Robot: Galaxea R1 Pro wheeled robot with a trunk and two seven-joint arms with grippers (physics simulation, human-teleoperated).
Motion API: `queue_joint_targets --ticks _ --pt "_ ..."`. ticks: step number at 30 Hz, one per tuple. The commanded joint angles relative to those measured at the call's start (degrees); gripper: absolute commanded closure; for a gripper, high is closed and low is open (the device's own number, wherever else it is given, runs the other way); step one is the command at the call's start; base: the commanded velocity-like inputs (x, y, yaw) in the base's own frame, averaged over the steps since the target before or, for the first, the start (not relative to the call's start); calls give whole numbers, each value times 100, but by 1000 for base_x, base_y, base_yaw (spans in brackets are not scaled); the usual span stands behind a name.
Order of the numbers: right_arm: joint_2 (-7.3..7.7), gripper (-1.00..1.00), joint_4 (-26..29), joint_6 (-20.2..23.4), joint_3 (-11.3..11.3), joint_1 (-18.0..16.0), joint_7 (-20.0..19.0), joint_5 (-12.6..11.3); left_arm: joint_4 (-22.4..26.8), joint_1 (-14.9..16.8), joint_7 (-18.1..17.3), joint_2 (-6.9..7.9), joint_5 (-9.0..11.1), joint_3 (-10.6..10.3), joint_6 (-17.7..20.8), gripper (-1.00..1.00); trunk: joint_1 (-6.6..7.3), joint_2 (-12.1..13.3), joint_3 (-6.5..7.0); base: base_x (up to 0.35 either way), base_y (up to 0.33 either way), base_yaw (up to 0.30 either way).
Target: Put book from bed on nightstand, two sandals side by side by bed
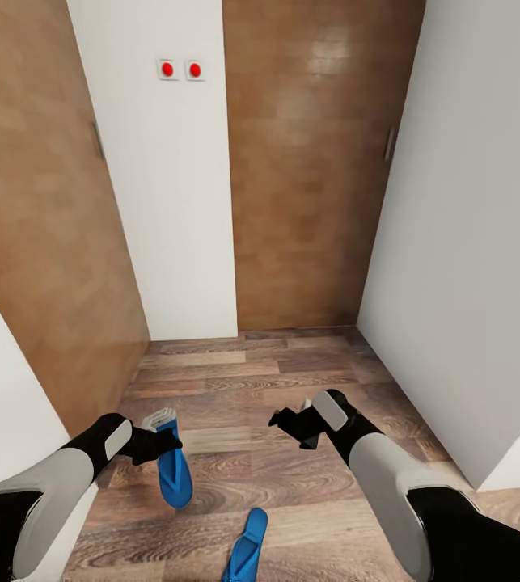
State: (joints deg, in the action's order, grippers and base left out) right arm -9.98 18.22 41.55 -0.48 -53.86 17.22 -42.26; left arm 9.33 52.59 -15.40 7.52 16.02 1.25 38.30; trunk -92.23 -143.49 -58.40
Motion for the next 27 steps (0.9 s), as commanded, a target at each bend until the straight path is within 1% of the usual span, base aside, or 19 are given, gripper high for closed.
queue_joint_targets --ticks 1,6,11,14,15,17,18,21,22,26,27 --pt "-2 -100 1 18 -5 -1 54 -50 9 1 2 2 24 15 38 100 -1 -4 -28 0 0 0" --pt "-2 -100 -182 37 23 -1 42 -38 18 3 -3 -1 24 15 46 100 -14 -11 -139 0 0 0" --pt "-2 -100 -289 96 150 -1 46 -30 98 5 -18 69 29 27 90 100 -27 -18 -250 0 0 0" --pt "-2 -100 -325 174 251 -1 70 -24 389 5 -54 105 31 99 330 100 -34 -22 -316 0 0 0" --pt "-2 -100 -368 197 299 -1 77 -22 622 5 -108 121 32 179 557 100 -37 -23 -339 0 0 0" --pt "-2 -100 -411 212 335 -1 81 -20 892 2 -186 141 29 280 820 100 -42 -26 -383 0 0 0" --pt "-2 -100 -441 222 359 -1 84 -16 1170 0 -283 168 27 379 1093 100 -45 -27 -405 0 0 0" --pt "-2 -100 -472 221 385 -1 86 -11 1510 -2 -445 199 26 476 1463 100 -52 -31 -471 0 0 0" --pt "-2 -100 -493 213 405 -1 87 -7 1659 -2 -554 211 25 513 1649 100 -55 -32 -494 0 0 0" --pt "-2 -100 -520 198 448 -1 84 -4 1832 -3 -774 209 24 546 1854 100 -65 -38 -582 0 0 0" --pt "-2 -100 -527 184 463 -1 81 -3 1880 -3 -873 194 24 553 1905 100 -68 -39 -604 0 0 0"
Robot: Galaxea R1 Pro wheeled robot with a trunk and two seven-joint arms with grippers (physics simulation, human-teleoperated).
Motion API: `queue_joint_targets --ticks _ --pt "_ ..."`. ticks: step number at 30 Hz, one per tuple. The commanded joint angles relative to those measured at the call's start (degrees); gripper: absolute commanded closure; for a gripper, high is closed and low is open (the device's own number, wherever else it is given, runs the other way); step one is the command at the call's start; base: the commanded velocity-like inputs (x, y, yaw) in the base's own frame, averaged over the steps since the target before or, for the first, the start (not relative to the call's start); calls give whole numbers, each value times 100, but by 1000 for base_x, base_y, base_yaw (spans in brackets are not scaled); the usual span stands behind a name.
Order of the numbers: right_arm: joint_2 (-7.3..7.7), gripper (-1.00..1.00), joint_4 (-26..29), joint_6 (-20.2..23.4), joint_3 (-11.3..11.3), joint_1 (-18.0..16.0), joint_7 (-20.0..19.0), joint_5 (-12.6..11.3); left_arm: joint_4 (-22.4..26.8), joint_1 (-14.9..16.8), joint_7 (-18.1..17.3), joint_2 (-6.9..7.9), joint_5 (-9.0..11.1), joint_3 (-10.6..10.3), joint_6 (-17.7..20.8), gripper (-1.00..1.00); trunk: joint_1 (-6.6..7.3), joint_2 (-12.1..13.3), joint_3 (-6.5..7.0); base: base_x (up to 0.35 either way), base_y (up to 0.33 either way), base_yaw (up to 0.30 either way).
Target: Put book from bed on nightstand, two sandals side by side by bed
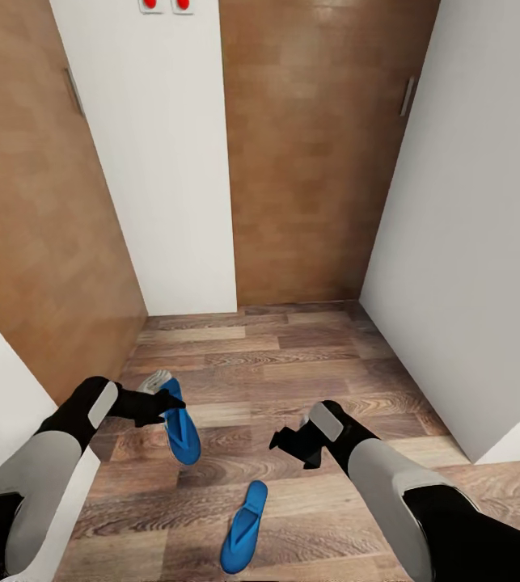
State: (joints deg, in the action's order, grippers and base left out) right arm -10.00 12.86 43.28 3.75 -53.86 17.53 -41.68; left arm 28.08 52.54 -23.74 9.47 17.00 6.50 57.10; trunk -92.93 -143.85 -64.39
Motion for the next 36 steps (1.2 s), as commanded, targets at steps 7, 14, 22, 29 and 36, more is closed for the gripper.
queue_joint_targets --ticks 7,14,22,29,36 --pt "0 -100 -12 -279 77 -2 20 -60 83 2 -356 -40 -74 26 108 100 -17 -12 -161 0 0 0" --pt "0 -100 -18 -597 83 5 -37 -60 91 2 -420 -46 -75 22 116 100 -35 -21 -316 0 0 0" --pt "0 -100 -34 -1183 83 15 -321 -57 92 2 -429 -38 -77 33 118 100 -55 -32 -493 0 0 0" --pt "0 -100 -141 -1387 93 23 -365 -53 88 2 -429 -9 -75 43 114 100 -73 -41 -648 0 0 0" --pt "0 -100 -206 -1420 83 24 -380 -51 75 2 -429 -5 -79 41 103 100 -91 -51 -803 0 0 0"
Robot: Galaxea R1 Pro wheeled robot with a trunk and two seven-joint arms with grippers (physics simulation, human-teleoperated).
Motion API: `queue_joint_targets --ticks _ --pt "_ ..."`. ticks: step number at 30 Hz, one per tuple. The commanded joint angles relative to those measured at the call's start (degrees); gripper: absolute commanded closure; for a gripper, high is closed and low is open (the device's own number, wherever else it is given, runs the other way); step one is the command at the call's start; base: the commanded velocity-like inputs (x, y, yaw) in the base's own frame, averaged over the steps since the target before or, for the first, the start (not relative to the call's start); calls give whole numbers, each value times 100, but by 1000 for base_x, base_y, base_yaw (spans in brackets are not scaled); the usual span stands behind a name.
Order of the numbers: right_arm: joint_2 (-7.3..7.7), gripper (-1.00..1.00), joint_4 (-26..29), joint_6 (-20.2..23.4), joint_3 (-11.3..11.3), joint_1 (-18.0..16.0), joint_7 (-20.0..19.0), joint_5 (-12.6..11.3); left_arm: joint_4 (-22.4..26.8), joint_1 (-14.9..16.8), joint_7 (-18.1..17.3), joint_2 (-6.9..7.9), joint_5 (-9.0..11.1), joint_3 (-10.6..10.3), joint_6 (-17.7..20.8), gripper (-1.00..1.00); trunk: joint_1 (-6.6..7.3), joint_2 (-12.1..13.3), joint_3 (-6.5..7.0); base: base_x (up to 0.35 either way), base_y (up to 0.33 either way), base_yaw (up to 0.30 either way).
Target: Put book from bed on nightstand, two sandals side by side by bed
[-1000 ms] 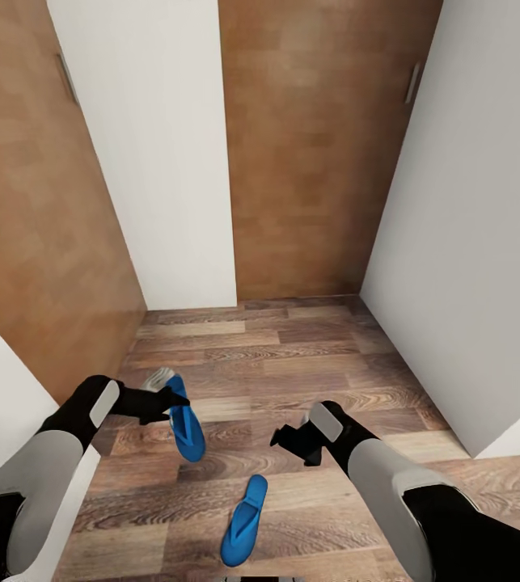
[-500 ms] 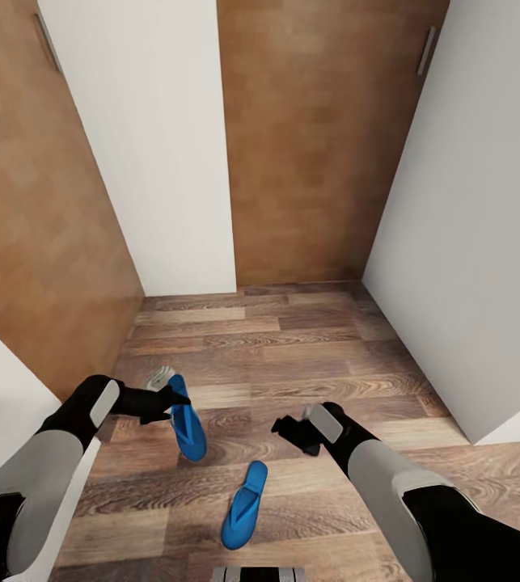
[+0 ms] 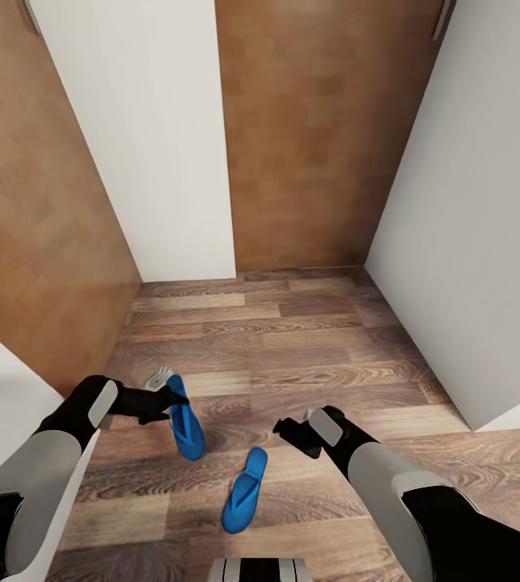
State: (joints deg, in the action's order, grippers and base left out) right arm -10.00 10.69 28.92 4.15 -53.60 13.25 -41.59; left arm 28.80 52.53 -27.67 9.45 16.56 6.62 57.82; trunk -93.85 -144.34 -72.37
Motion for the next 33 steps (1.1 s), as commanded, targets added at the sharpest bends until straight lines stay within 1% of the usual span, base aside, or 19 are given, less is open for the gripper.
queue_joint_targets --ticks 1,2,7,26,33 --pt "0 -100 11 17 43 -1 48 -60 3 3 -37 -5 -36 28 28 100 -1 -4 -27 0 0 0" --pt "0 -100 10 17 45 -1 47 -60 3 3 -37 -8 -36 27 26 100 -4 -5 -49 0 0 0" --pt "0 -100 5 17 45 -1 46 -60 3 3 -37 -28 -32 25 21 100 -4 -5 -49 0 0 56" --pt "0 -100 3 11 51 -1 44 -60 -5 3 -37 -31 -30 24 19 100 -4 -5 -77 0 0 239" --pt "0 -100 -11 -9 43 -1 54 -60 -3 3 -37 -39 -30 20 16 100 -4 -5 -82 0 0 96"
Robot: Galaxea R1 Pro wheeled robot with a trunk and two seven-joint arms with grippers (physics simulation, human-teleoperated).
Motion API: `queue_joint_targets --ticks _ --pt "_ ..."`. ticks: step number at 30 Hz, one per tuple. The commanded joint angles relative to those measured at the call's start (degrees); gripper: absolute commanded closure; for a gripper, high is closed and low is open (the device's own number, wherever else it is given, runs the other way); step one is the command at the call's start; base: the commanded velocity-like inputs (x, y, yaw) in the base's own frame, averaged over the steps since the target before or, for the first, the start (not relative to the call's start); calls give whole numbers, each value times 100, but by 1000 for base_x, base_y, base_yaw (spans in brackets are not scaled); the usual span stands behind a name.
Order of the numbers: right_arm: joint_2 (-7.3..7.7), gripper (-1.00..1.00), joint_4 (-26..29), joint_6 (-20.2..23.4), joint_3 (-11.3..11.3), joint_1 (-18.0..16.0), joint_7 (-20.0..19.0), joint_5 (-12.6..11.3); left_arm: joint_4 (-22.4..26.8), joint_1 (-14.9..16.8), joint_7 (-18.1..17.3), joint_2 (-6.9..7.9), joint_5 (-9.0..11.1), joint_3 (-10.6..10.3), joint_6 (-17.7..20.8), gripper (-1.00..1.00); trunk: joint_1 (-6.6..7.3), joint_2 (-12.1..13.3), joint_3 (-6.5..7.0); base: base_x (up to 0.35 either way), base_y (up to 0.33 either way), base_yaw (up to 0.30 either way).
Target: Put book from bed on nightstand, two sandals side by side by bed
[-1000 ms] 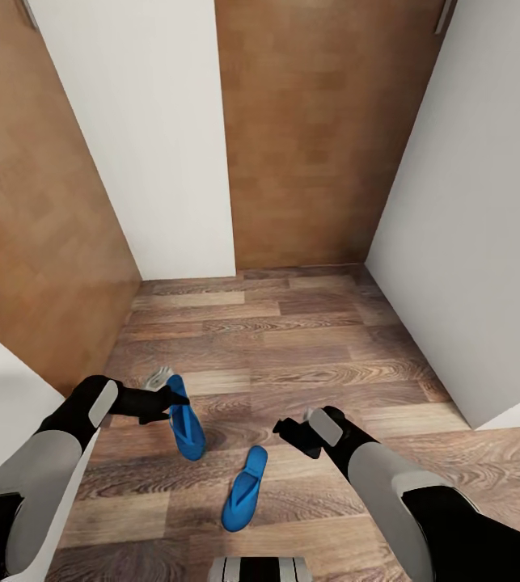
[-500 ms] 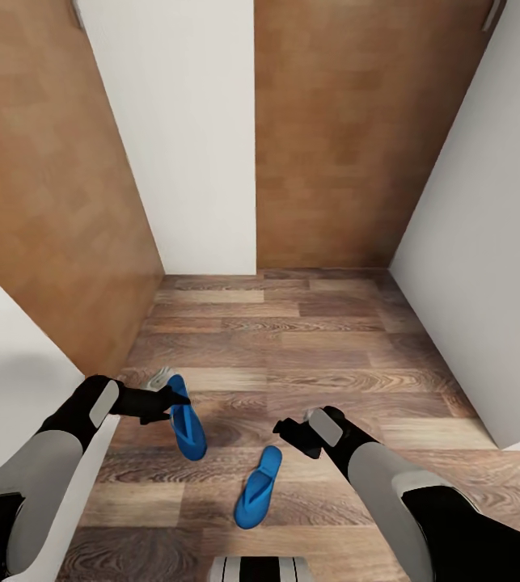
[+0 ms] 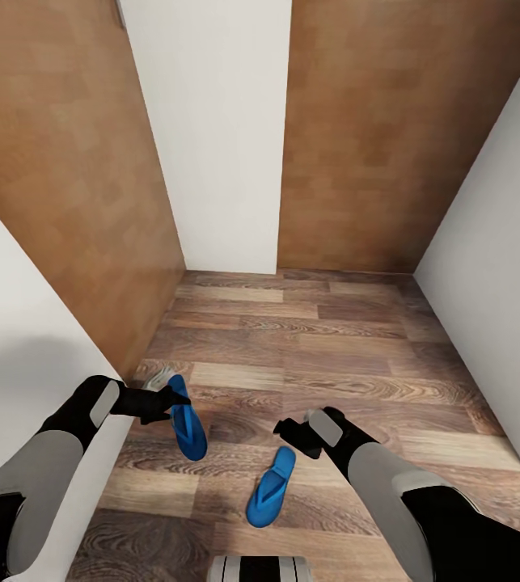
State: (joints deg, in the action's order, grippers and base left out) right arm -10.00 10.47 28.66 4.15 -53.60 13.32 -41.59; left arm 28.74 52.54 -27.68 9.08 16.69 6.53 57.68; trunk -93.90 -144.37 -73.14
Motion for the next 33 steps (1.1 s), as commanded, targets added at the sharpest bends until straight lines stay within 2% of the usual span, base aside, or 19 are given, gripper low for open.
queue_joint_targets --ticks 1,21,33 --pt "0 -100 -32 5 45 -1 50 -60 4 2 -36 -6 -43 27 29 100 1 -2 -5 0 0 21" --pt "0 -100 -203 133 91 -1 -55 -60 7 2 -36 -90 -44 24 32 100 1 -2 -5 0 0 2" --pt "0 -100 -203 271 95 -1 -144 -60 9 2 -36 -91 -44 23 32 100 -30 -18 -271 0 0 0"
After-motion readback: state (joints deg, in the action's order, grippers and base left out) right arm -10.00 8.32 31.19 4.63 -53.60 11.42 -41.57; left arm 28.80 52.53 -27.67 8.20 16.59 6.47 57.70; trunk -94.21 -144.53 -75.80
